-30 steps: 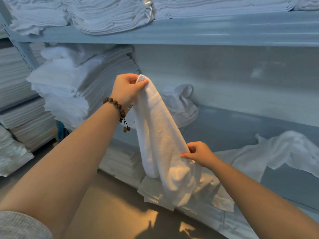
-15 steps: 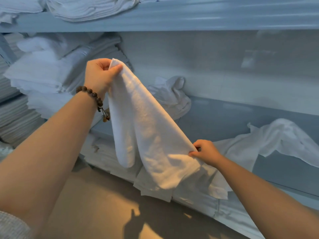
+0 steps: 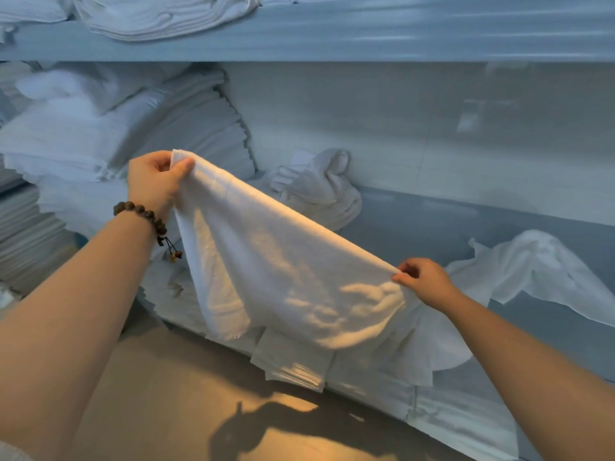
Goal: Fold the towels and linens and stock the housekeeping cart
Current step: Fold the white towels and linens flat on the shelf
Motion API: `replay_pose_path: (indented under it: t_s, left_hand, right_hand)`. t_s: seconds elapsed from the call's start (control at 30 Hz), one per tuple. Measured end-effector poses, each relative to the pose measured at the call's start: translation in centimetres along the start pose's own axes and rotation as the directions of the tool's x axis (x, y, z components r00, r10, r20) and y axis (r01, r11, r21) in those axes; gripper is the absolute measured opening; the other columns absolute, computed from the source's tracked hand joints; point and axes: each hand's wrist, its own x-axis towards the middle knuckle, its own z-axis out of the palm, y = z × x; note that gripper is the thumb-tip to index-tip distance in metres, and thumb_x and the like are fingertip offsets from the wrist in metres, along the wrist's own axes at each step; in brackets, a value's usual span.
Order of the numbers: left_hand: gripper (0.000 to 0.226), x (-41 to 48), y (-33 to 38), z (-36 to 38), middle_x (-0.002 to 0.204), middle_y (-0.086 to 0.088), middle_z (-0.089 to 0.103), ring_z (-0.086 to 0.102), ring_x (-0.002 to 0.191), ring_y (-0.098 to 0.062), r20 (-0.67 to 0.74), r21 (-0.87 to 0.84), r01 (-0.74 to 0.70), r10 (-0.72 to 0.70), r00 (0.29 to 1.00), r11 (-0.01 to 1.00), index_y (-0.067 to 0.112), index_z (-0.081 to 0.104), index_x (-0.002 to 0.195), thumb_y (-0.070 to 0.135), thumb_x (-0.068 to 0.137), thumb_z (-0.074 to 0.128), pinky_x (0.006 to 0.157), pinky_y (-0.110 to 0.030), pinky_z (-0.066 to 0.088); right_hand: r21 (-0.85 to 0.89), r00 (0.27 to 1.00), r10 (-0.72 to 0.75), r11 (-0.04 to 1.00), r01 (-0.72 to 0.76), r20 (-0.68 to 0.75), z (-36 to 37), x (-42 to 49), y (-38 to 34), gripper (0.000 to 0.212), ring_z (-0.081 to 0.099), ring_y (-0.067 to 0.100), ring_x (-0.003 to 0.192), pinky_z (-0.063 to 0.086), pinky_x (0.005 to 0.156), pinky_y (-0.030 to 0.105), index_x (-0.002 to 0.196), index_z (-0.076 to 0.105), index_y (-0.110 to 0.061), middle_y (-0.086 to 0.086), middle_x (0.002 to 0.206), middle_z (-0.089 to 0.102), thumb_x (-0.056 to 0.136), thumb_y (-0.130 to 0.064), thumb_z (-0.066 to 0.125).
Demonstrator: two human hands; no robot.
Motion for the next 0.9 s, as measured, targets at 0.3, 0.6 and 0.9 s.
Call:
replay_pose_path:
  t_s: [0.3, 0.6, 0.9]
  left_hand:
    - [0.026, 0.4, -3.0, -2.1, 0.076, -0.001, 0.057, 0.051, 0.071, -0.016, -0.040, 0.046, 0.085, -0.083, 0.996, 0.995, 0.017, 0.067, 0.073, 0.043, 0.078, 0.065, 0.068, -0.034, 0.044]
    - [0.011, 0.0, -4.4, -3.8, 0.075, 0.008, 0.064, 0.059, 0.073, -0.014, -0.130, -0.018, 0.194, -0.195, 0.972, 0.981, 0.033, 0.071, 0.072, 0.040, 0.080, 0.068, 0.068, -0.033, 0.051]
    - [0.015, 0.1, -4.8, -4.8, 0.068, 0.010, 0.061, 0.055, 0.066, -0.011, -0.185, -0.048, 0.229, -0.234, 0.954, 0.972, 0.029, 0.069, 0.071, 0.043, 0.074, 0.068, 0.065, -0.032, 0.047]
  right_hand:
    - [0.078, 0.998, -0.064, 0.995, 0.064, 0.001, -3.7, 1.5, 0.2, 0.013, 0.051, 0.017, 0.068, 0.036, 0.063, 0.030, 0.074, 0.066, -0.009, 0.003, 0.069, 0.058, 0.082, -0.016, 0.074]
    - [0.569, 1.000, 0.003, 0.822, 0.009, -0.020, -6.9, 2.1, -1.5, 0.009, 0.056, 0.022, 0.074, 0.048, 0.070, 0.029, 0.079, 0.060, -0.004, 0.014, 0.079, 0.059, 0.085, -0.009, 0.066]
    - [0.703, 0.997, 0.072, 0.710, -0.035, -0.023, -8.5, 2.9, -2.5, 0.017, 0.068, 0.011, 0.075, 0.056, 0.076, 0.019, 0.101, 0.061, -0.004, 0.005, 0.084, 0.069, 0.085, 0.001, 0.063]
